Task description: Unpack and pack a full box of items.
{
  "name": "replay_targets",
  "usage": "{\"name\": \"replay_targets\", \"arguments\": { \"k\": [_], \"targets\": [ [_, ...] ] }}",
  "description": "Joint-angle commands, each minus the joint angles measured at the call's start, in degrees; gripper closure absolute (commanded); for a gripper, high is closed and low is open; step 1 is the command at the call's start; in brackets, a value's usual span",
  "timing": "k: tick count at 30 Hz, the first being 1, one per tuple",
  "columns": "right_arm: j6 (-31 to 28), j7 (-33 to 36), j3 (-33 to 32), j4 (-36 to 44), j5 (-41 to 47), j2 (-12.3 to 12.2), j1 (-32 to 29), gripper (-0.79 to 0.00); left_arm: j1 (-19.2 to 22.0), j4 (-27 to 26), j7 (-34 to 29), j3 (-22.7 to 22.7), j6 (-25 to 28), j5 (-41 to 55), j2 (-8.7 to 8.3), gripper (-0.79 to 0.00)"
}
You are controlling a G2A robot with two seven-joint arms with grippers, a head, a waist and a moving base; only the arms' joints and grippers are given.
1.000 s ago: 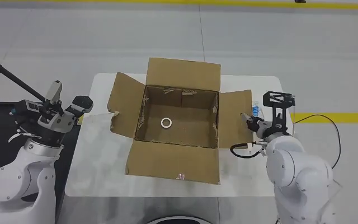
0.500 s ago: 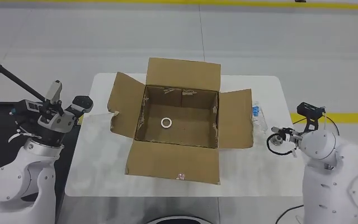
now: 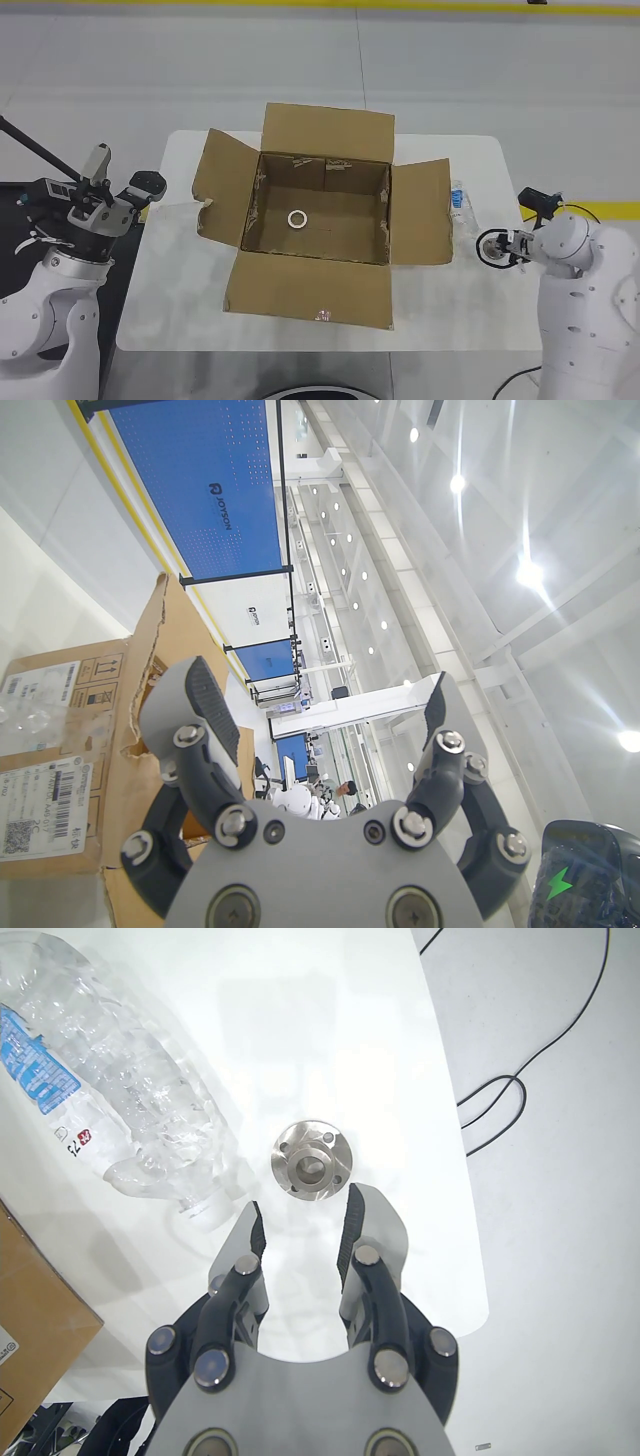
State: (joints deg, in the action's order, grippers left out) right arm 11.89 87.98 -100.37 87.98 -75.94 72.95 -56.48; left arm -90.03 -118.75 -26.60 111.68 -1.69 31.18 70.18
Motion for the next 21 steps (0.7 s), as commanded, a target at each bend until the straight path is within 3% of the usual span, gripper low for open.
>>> {"name": "replay_targets", "arguments": {
  "k": [1,21],
  "targets": [
    [0.1,-0.2,0.0,-1.5,-0.2,-0.1,0.6,-0.385,0.0,0.0,0.0,0.0,0.0,0.0,0.0,-0.785],
    [1.1,-4.0,2.0,-8.4,1.3,-0.8,2.9,-0.372,0.0,0.0,0.0,0.0,0.0,0.0,0.0,-0.785]
  ]
}}
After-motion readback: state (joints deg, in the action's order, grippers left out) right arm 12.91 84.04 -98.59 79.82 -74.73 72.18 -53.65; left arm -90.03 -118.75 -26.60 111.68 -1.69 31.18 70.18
